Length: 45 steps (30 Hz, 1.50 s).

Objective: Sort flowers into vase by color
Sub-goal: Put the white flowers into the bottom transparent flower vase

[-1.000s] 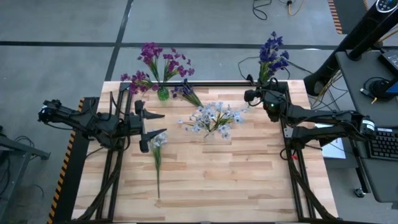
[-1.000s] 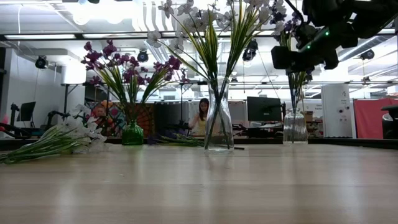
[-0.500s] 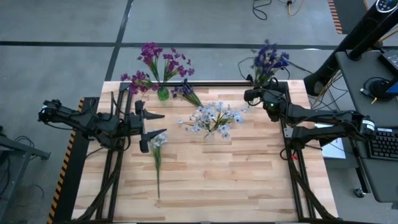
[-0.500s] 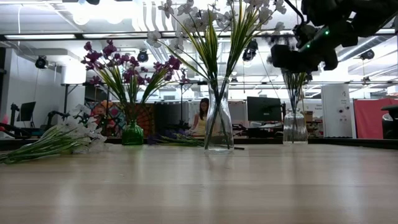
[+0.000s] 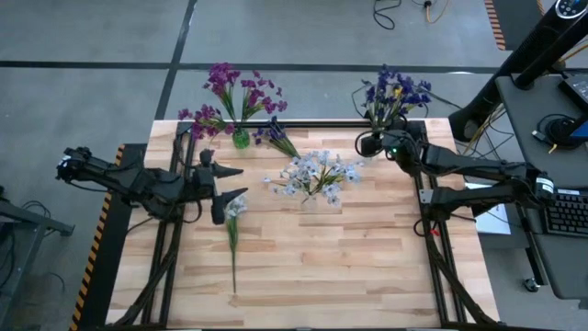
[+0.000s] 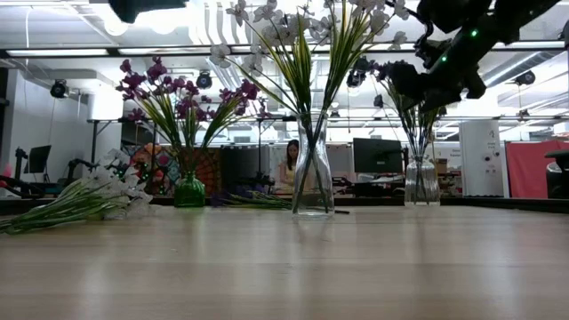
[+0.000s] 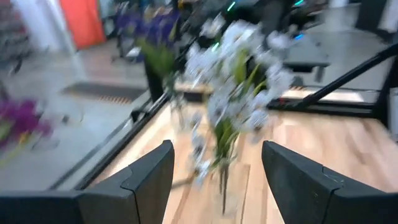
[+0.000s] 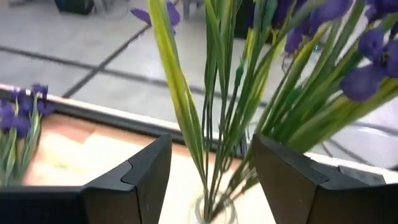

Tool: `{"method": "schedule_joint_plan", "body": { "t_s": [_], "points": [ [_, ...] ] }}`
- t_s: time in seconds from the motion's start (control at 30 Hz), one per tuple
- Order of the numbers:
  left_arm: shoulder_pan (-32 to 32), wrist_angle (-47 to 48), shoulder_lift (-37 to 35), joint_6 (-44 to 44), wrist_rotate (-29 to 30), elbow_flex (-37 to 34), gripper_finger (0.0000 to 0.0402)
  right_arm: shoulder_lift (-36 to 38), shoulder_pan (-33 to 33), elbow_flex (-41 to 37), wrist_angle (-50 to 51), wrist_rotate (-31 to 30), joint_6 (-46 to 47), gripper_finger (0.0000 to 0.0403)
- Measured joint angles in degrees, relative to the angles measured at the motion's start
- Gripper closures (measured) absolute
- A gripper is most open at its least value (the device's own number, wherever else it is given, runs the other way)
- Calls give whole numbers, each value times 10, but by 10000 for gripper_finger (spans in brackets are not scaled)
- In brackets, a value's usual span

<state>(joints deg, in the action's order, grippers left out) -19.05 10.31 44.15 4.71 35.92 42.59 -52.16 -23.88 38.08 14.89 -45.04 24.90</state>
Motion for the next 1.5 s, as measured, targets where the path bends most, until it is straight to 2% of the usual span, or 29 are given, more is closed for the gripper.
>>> {"method": "schedule_joint_plan", "body": {
  "t_s": [0.1,0.27,0.37,0.53,0.63,0.8,0.9,1.13,1.33,1.5],
  "points": [
    [0,65,5,87,25,7,176,1,0,29,76,20,26,188],
    [0,185,16,257,26,25,176,1,0,64,154,74,44,188],
    [0,247,28,333,18,31,176,3,0,86,208,82,46,188],
    [0,349,54,441,-15,61,176,5,0,131,279,86,51,188],
    [0,388,71,476,-38,69,176,4,0,152,301,121,50,188],
    [0,439,104,568,-133,63,176,4,0,180,333,180,45,188],
    [-6,458,134,651,-197,60,176,4,4,181,349,185,45,188],
    [-50,460,212,812,-249,61,176,4,28,179,368,186,48,188],
    [-112,457,282,949,-260,61,174,4,66,179,379,185,60,188],
    [-157,433,352,1030,-260,62,152,4,98,179,381,185,60,188]
  ]
}}
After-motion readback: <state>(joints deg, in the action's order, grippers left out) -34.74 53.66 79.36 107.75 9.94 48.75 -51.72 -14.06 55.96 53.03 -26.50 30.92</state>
